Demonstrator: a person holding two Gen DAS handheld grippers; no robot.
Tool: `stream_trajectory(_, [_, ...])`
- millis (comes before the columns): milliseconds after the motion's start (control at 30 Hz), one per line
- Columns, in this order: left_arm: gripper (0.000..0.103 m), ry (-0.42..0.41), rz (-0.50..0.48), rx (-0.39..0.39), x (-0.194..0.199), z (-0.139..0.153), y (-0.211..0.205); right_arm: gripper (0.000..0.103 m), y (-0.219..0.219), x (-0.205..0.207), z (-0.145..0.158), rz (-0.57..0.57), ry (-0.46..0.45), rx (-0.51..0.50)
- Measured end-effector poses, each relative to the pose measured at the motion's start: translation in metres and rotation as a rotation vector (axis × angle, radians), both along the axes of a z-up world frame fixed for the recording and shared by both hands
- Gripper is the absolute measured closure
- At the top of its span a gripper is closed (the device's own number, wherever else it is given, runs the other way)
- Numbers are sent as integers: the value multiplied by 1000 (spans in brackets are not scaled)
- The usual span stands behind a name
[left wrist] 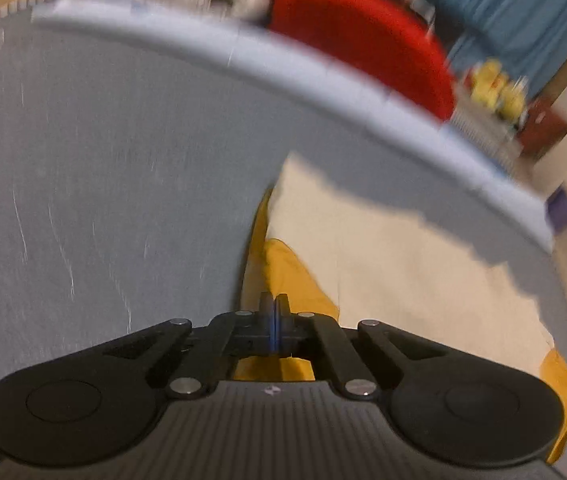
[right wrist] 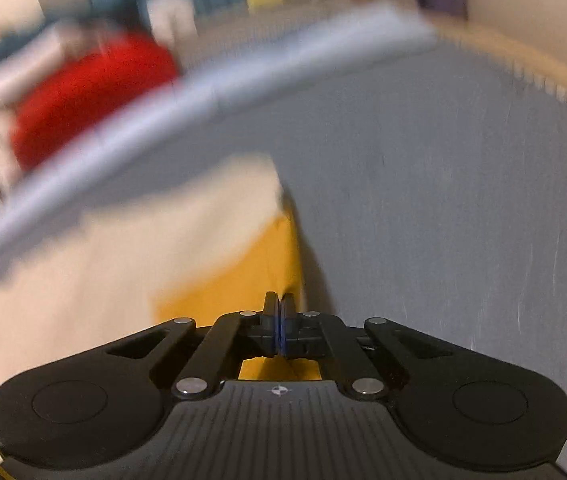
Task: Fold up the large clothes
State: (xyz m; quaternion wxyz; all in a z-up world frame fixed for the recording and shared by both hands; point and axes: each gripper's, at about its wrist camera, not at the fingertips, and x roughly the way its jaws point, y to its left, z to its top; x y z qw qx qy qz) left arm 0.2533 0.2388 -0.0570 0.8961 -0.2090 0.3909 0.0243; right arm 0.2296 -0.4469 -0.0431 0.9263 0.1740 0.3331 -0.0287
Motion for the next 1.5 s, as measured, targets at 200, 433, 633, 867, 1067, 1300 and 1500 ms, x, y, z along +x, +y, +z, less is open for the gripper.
stream_trajectory(200, [101, 149, 11, 86, -1, -16, -4, 101, 2, 15, -31, -46, 191, -55])
stream_trajectory(433, [101, 52, -202, 70, -35, 13, -14, 81, -10, -3, -19, -34, 156, -75])
stream_trajectory(633, [96, 393, -391, 317, -45, -51, -33, 73, -5, -13, -72, 127, 436, -190])
stream_trajectory(867, [95, 390, -363, 219, -62, -45, -9, 71, -11, -20, -71, 116, 431, -188])
stream_trajectory(1067, [94, 410, -369, 353, -81, -26, -23, 71, -4, -33, -32, 20, 354, -332])
stream_trajectory(1300, [81, 70, -200, 201, -132, 58, -25, 70, 22, -102, 46, -51, -63, -251])
stream_trajectory(1500, [76, 125, -58, 31, -145, 14, -39, 69, 77, -120, 23, 94, -64, -320])
